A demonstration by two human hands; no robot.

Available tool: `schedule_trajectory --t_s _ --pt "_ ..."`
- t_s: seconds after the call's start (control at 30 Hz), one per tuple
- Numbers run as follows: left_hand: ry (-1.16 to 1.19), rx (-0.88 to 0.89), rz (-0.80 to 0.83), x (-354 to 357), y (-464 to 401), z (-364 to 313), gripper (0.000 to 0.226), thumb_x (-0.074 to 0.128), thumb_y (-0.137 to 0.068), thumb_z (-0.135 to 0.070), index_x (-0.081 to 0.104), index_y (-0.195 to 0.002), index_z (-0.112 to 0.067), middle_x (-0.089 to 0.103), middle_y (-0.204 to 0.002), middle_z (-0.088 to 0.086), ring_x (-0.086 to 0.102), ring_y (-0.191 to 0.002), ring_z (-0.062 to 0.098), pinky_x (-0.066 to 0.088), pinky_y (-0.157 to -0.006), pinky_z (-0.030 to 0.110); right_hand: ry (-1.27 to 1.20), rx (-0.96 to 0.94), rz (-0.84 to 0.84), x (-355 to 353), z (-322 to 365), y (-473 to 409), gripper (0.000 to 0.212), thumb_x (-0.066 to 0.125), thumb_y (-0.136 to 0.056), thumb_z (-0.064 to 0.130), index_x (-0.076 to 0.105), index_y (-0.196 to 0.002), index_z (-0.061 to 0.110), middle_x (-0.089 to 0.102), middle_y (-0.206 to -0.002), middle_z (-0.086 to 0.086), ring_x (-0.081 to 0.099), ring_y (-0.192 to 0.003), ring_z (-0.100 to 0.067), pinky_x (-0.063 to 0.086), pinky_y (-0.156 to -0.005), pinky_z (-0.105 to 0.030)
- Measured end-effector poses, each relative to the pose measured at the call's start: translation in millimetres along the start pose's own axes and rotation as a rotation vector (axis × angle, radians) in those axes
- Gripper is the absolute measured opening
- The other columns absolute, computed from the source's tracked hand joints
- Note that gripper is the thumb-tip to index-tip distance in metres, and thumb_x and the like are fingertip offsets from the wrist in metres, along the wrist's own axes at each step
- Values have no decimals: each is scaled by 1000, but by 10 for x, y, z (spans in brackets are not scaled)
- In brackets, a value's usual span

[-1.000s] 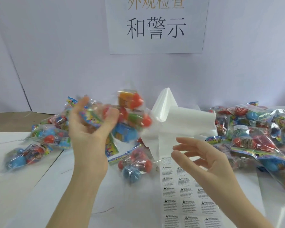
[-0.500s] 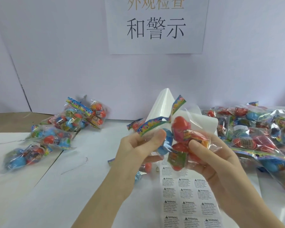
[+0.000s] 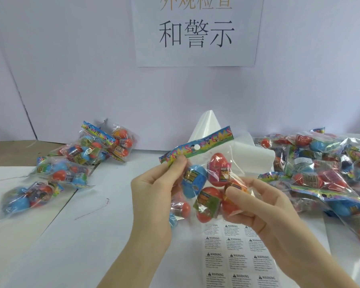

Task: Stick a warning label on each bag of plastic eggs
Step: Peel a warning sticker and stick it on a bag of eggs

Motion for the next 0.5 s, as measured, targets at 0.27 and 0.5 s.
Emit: schedule_trajectory --t_s 0.27,0.5 --pt "-227 -122 363 72 75 65 52 81 -49 -49 75 -90 -18 75 -85 3 66 -68 13 48 -59 21 -89 -92 -65 50 -1 6 41 69 -59 38 76 -94 18 71 -81 -14 65 -64 -15 55 -59 -20" --pt "-172 -84 298 60 38 42 35 77 -31 -35 75 -64 -24 70 -63 -4 62 -54 5 48 -50 16 91 -171 -170 36 51 20 28 63 -62 33 77 -85 27 74 -78 -10 69 -62 -18 53 -53 -20"
Point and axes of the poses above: each hand's wrist, its own y-axis away from the middle knuckle, its own x-axis out of the palm, z = x × y, the point moved 1 cm from there along -y, towards the middle knuckle
